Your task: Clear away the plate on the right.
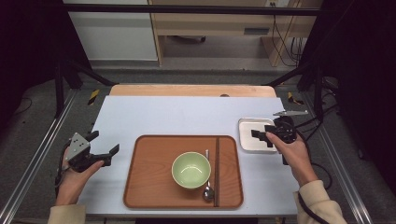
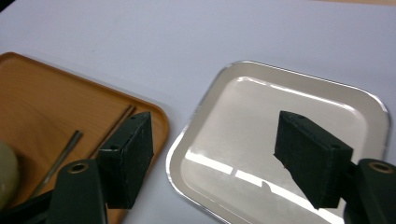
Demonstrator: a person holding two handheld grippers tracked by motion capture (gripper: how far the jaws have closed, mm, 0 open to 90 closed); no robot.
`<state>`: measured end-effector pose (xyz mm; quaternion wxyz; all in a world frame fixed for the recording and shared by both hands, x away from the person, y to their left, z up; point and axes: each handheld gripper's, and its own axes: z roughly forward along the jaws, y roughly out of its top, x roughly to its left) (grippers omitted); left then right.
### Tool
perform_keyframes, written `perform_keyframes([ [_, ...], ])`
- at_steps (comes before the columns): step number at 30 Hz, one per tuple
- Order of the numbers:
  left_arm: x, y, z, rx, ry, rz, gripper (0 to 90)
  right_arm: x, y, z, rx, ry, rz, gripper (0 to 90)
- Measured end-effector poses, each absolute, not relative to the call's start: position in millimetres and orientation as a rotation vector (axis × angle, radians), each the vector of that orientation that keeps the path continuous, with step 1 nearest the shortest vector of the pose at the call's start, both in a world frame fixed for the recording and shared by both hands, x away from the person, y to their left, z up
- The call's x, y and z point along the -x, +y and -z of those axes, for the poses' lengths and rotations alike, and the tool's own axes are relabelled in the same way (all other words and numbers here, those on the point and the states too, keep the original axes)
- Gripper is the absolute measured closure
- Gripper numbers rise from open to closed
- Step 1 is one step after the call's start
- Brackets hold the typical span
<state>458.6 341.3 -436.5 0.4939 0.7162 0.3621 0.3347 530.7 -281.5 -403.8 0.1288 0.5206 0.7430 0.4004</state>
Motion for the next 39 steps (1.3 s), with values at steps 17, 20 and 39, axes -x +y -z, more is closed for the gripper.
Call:
perform_keyframes([
  [17,-459.0,333.7,437.1,-1.759,0.856,-0.832,5.5,-544.2,-340.0,422.7,-1.689,1.995,-1.068,54.1],
  [20,-458.9,331.9,436.6,-1.766,0.849,-0.837,5.5,-549.6,-344.8,428.6,-1.719,1.985,-1.039,57.6],
  [39,-460.4,329.3,441.1,-1.794,0.845,-0.832,5.3,-562.0,-352.6,463.0,-1.833,2.004,-0.979,74.5],
])
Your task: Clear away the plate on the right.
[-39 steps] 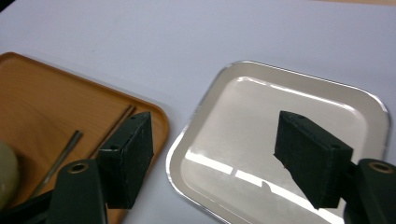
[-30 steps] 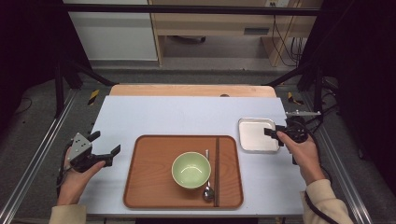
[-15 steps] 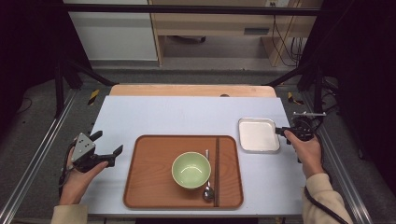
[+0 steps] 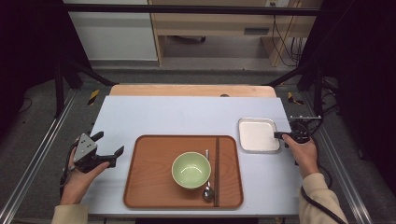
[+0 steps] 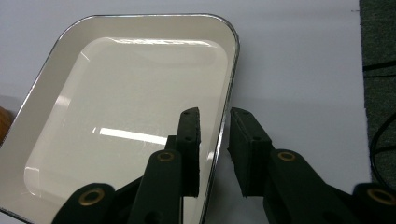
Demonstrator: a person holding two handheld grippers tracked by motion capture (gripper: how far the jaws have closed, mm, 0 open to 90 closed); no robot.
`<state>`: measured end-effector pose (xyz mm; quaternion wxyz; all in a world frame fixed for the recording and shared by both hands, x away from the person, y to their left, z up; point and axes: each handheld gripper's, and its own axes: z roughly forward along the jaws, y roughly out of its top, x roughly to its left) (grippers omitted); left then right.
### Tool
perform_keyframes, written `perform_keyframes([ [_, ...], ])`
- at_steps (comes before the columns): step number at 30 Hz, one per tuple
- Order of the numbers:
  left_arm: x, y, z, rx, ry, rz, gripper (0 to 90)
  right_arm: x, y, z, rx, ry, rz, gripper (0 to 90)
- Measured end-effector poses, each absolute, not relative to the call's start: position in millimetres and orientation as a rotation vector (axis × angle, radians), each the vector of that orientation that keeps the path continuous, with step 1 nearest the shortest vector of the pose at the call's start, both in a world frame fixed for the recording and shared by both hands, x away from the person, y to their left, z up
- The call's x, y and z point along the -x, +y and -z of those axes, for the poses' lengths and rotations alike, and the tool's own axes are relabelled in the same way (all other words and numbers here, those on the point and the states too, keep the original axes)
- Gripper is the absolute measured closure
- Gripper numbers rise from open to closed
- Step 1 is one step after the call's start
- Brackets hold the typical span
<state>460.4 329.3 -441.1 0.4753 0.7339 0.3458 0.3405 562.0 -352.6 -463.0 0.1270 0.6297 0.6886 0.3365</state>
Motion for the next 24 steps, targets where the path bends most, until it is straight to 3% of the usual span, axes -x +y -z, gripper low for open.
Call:
perform_keyframes([
  [24,-460.3,329.3,441.5,-1.795,0.847,-0.832,5.4,-566.9,-351.2,469.8,-1.913,1.989,-0.99,86.0],
])
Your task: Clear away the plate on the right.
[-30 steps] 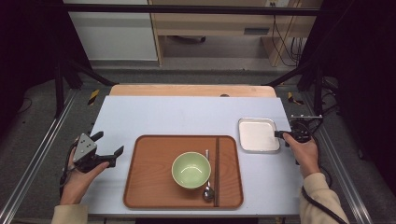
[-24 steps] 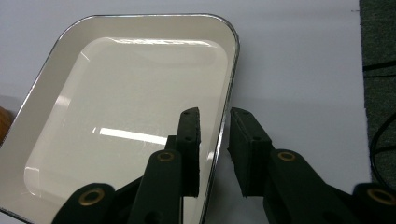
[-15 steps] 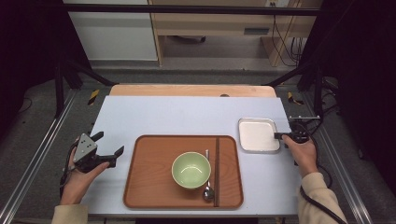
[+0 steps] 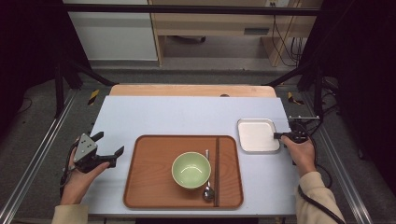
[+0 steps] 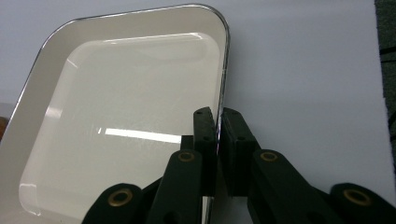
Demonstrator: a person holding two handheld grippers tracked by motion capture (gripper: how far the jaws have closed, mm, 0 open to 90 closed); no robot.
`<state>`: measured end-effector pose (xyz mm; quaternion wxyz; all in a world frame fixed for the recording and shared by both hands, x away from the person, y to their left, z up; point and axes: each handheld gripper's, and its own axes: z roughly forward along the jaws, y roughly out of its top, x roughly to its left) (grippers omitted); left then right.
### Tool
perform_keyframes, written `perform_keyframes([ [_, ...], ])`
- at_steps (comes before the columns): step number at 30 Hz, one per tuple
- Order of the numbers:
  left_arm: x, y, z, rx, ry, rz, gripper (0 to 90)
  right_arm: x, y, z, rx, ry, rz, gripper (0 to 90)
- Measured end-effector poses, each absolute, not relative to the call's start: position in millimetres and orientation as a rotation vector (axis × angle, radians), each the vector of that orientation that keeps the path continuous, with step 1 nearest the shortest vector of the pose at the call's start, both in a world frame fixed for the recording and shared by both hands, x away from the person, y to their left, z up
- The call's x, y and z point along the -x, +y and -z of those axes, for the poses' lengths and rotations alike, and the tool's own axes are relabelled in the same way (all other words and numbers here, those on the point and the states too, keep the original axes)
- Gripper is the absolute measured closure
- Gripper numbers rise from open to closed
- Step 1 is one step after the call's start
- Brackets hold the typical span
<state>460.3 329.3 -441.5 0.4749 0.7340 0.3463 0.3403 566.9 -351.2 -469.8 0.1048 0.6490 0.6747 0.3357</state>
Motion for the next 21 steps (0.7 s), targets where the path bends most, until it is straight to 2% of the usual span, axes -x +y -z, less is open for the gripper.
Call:
perform_keyframes([
  [12,-460.2,330.6,441.2,-1.787,0.853,-0.83,5.5,-567.3,-353.1,467.9,-1.967,1.944,-1.077,89.2],
  [21,-462.7,325.0,433.3,-1.751,0.841,-0.8,5.9,-556.3,-350.2,438.6,-1.898,1.883,-1.139,89.3],
])
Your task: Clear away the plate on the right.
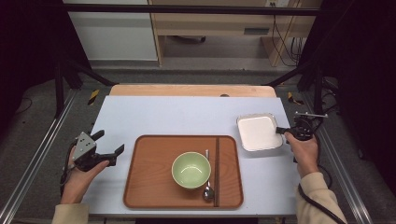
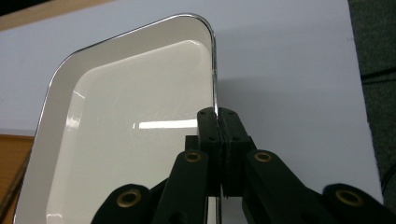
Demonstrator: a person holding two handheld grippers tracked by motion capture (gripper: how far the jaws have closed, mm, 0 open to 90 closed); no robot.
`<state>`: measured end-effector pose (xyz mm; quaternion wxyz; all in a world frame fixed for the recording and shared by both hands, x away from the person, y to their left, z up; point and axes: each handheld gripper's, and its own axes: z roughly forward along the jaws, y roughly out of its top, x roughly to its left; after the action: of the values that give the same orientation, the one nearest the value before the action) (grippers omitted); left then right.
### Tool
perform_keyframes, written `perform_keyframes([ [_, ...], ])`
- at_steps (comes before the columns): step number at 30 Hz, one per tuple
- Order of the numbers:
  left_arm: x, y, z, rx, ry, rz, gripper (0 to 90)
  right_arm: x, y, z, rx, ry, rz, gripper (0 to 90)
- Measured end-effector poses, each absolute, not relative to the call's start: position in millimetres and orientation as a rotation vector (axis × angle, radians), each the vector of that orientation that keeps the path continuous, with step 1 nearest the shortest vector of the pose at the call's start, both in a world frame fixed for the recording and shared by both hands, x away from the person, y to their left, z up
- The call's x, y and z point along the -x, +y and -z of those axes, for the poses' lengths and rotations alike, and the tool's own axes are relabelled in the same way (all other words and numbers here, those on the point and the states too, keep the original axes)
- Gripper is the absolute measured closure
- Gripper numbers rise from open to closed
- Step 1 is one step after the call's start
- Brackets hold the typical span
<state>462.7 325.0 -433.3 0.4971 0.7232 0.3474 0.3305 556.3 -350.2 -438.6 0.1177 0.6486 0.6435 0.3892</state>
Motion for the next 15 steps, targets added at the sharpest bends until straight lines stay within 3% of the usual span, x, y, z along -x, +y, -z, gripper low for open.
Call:
perform_keyframes([
  [15,-478.1,268.1,386.9,-1.795,0.731,-0.765,9.3,-545.3,-253.4,378.4,-1.594,1.932,-1.349,89.3],
])
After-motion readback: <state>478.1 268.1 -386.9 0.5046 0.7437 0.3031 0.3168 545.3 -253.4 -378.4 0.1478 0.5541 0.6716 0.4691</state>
